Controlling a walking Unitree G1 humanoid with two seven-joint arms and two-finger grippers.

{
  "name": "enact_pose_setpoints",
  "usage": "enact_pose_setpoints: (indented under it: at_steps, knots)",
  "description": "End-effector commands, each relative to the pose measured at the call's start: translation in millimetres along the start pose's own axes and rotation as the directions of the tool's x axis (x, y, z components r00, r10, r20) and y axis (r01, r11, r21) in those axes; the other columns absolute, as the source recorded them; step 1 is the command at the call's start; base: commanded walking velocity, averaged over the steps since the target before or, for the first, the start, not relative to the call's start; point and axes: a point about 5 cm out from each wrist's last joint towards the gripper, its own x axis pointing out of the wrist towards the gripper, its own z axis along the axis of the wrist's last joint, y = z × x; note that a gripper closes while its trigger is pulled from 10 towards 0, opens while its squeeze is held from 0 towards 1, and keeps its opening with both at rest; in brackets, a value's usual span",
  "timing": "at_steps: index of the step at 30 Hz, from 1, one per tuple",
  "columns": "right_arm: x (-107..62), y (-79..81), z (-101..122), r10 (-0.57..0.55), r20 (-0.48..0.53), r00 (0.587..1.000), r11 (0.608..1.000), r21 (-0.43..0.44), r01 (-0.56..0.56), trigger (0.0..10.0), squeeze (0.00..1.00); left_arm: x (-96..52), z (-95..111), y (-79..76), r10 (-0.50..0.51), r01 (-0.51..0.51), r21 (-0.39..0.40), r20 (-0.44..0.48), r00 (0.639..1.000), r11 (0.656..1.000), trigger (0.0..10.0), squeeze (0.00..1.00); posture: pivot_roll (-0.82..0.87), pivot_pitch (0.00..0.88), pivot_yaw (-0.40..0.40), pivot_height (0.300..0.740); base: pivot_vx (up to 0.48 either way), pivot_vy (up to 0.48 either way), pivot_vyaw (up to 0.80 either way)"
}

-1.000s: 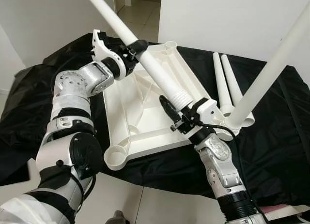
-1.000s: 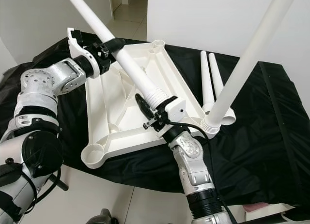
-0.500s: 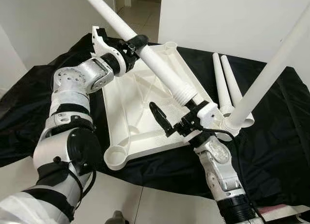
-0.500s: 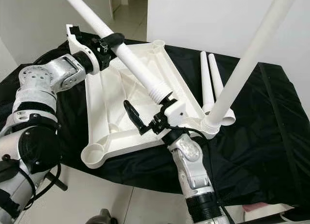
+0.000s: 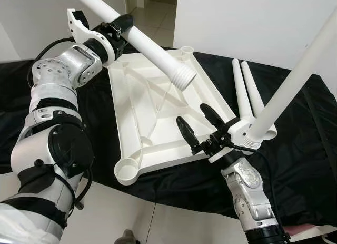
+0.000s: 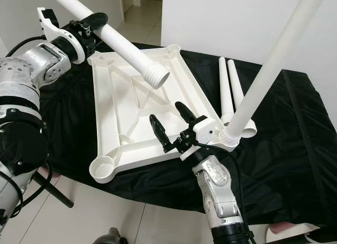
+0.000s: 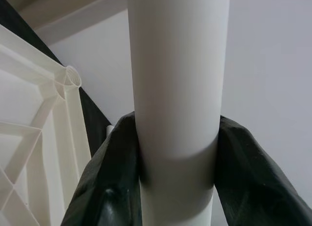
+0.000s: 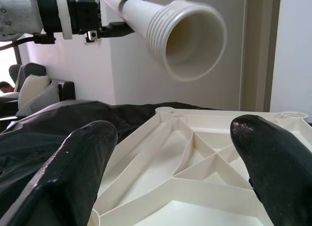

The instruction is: Building children table

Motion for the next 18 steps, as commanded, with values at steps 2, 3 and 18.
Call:
enact_pose_setpoints:
  at_steps: [2,3,18]
  knots:
    - [-0.7,-9.8,4.7,-0.039,-0.006,0.999,0.999,0.011,0.039,10.0,0.0,0.9,6.2,-8.9,-0.066,0.065,0.071,0.011,0.998,0.995,10.0,0.0,0.09,0.006,-0.015,0.74,0.0,0.0,0.0]
    - [4.7,-17.7,8.3,-0.063,-0.031,0.998,0.998,0.001,0.063,10.0,0.0,0.8,6.2,-9.9,-0.069,0.066,0.154,0.015,0.998,0.986,10.0,0.0,0.09,0.007,-0.014,0.74,0.0,0.0,0.0]
    - [58.1,-51.0,17.5,-0.077,-0.209,0.975,0.988,-0.149,0.046,10.0,0.0,10.9,-36.1,-25.4,-0.094,0.082,0.63,-0.014,0.995,0.772,10.0,0.0,0.1,0.007,-0.03,0.74,0.0,0.0,0.0]
